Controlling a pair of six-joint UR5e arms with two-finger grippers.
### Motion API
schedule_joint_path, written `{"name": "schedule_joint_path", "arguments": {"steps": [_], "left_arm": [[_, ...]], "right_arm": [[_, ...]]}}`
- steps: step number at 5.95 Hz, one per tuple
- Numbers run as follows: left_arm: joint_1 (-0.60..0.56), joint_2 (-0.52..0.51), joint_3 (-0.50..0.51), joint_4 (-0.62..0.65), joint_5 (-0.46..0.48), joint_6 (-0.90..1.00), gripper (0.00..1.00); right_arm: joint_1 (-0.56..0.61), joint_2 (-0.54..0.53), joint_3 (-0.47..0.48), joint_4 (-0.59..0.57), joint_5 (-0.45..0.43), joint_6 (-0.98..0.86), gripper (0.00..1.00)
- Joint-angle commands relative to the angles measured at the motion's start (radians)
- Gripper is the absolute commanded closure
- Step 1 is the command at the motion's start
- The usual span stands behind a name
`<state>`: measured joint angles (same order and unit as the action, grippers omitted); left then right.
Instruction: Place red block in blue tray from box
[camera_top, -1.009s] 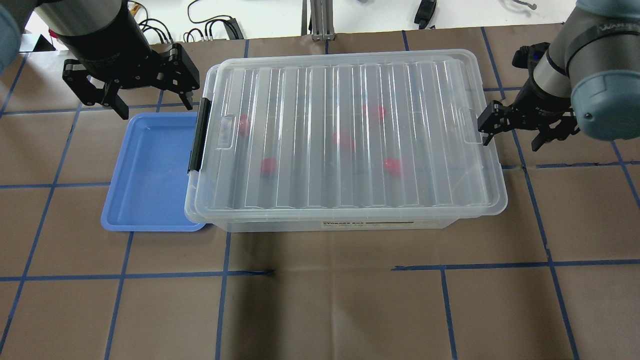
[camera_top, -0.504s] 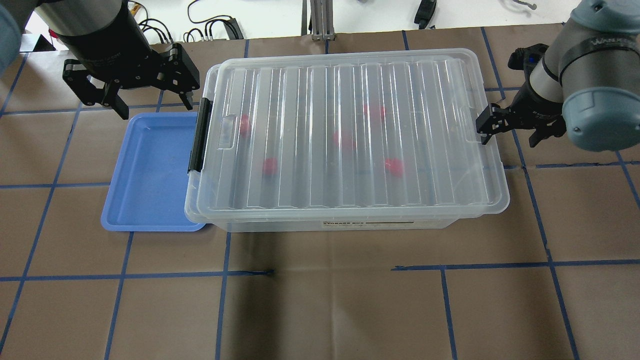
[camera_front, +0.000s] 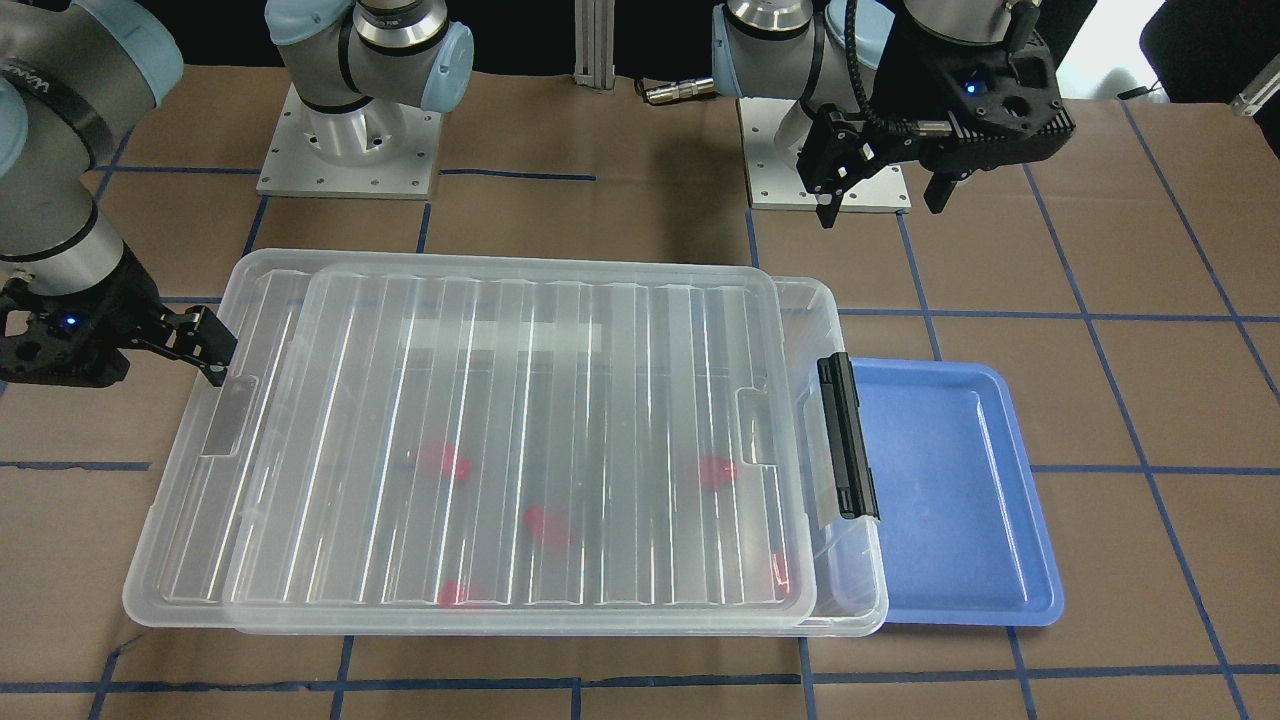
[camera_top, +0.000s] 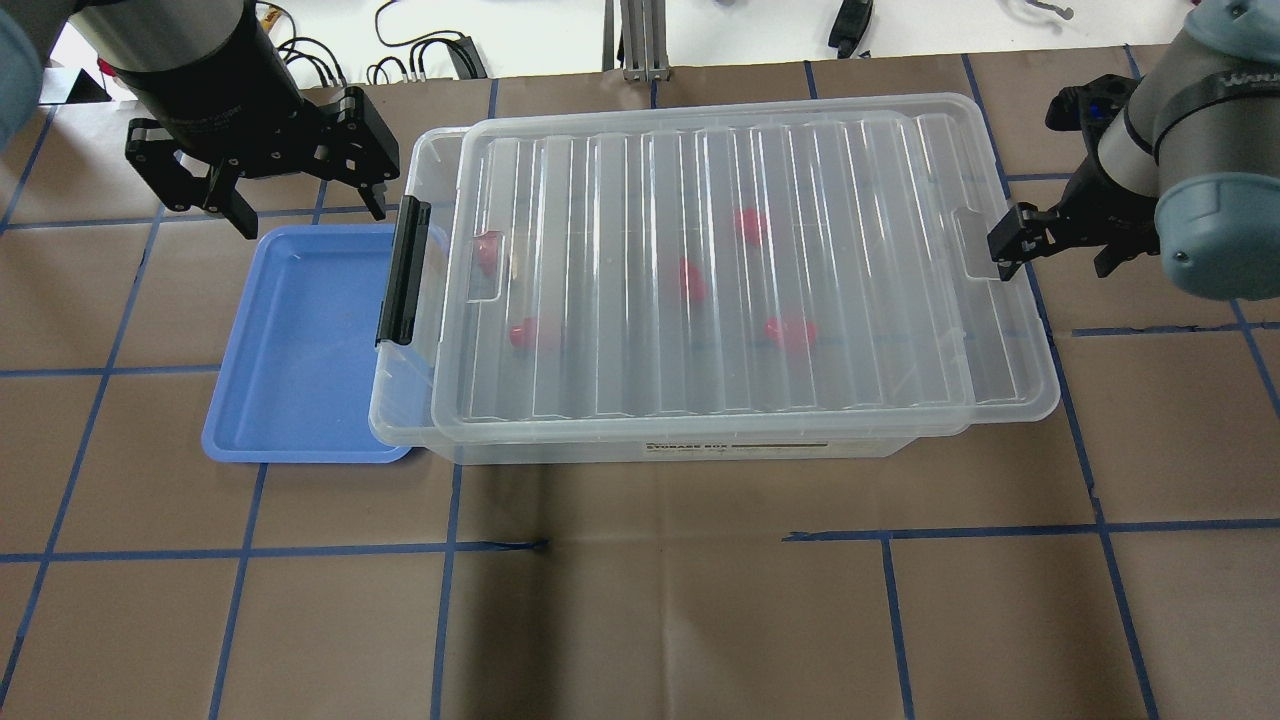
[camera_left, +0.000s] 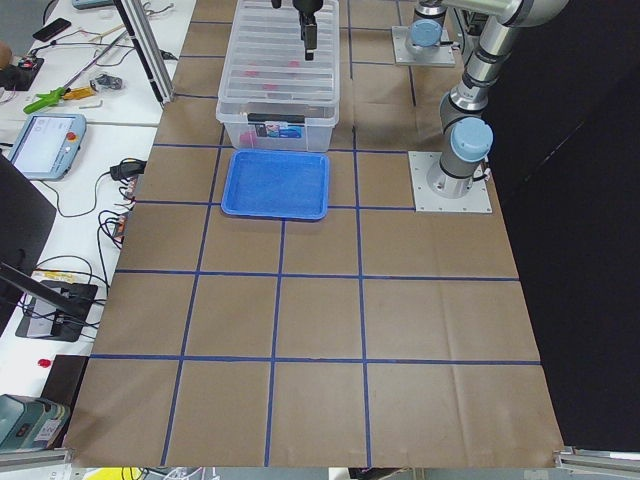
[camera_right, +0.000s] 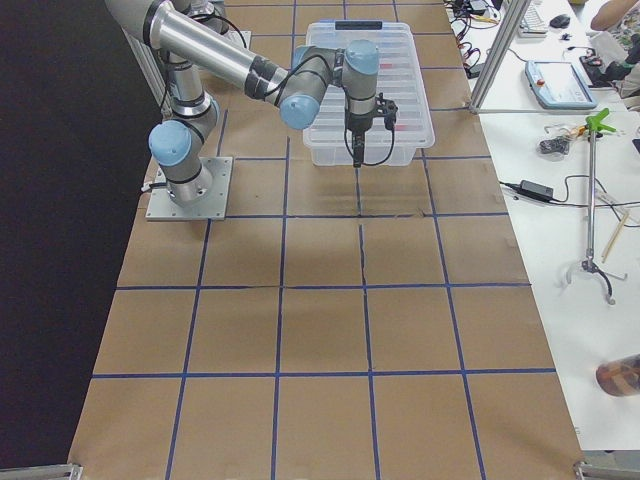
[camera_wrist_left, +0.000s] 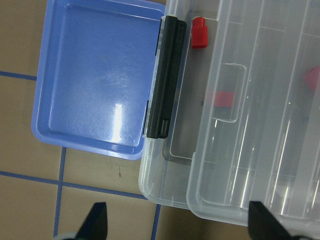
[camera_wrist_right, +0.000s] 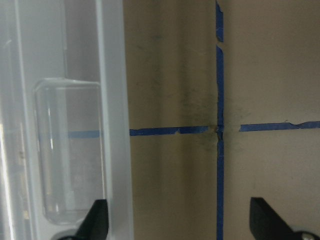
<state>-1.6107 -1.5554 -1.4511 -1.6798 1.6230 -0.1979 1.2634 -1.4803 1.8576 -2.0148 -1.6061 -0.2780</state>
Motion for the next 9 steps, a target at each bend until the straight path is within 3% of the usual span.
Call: {"name": "schedule_joint_path", "arguments": {"steps": [1, 5, 9], "left_arm": [[0.000, 0.000, 0.000, 0.000, 0.000, 0.000, 0.02], [0.000, 0.000, 0.000, 0.000, 0.000, 0.000, 0.02], [0.000, 0.000, -0.008, 0.003, -0.002, 0.003, 0.02]], "right_arm": [[-0.067, 0.000, 0.002, -0.001, -0.003, -0.071, 0.00], [-0.208, 0.034, -0.005, -0.007, 0.002, -0.288, 0.00], [-0.234, 0.015, -0.014, -0.030, -0.003, -0.310, 0.00]]}}
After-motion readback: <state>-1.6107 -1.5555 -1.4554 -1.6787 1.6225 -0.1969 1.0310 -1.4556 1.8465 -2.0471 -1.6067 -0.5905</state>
